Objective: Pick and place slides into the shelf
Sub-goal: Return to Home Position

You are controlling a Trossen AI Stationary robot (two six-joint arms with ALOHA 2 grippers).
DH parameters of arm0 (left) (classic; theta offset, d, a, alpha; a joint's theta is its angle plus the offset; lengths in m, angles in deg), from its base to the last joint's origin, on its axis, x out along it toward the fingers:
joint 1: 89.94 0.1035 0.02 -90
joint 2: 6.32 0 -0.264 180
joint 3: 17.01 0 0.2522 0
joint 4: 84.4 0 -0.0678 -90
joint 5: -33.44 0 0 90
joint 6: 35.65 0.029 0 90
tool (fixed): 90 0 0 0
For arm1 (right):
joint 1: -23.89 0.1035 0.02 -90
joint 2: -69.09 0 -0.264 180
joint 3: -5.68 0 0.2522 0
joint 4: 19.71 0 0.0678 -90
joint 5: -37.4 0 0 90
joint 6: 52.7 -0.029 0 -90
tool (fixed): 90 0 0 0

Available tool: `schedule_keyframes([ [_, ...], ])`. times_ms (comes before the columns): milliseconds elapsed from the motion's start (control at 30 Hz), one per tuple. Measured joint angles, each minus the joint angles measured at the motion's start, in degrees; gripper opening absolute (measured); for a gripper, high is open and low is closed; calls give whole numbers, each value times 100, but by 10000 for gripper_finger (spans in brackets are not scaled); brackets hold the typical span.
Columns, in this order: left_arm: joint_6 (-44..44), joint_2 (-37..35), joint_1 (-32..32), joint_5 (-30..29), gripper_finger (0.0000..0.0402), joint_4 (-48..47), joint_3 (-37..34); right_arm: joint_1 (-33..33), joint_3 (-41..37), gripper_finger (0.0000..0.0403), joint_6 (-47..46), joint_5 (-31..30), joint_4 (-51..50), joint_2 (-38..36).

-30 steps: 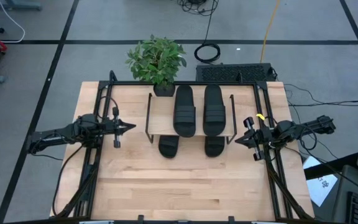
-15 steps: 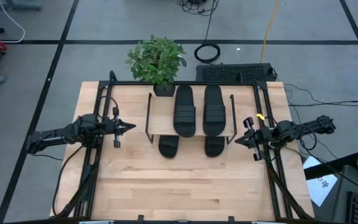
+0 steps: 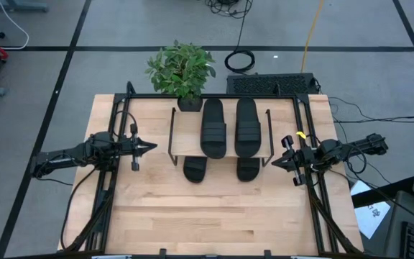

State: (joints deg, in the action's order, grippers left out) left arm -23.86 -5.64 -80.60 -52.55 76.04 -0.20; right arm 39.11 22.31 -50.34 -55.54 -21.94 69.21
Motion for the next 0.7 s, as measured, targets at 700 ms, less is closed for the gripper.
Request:
schedule_keyframes([
  [700, -9, 0, 0, -4, 20, 0, 0, 0, 0, 0, 2, 0, 0, 0],
])
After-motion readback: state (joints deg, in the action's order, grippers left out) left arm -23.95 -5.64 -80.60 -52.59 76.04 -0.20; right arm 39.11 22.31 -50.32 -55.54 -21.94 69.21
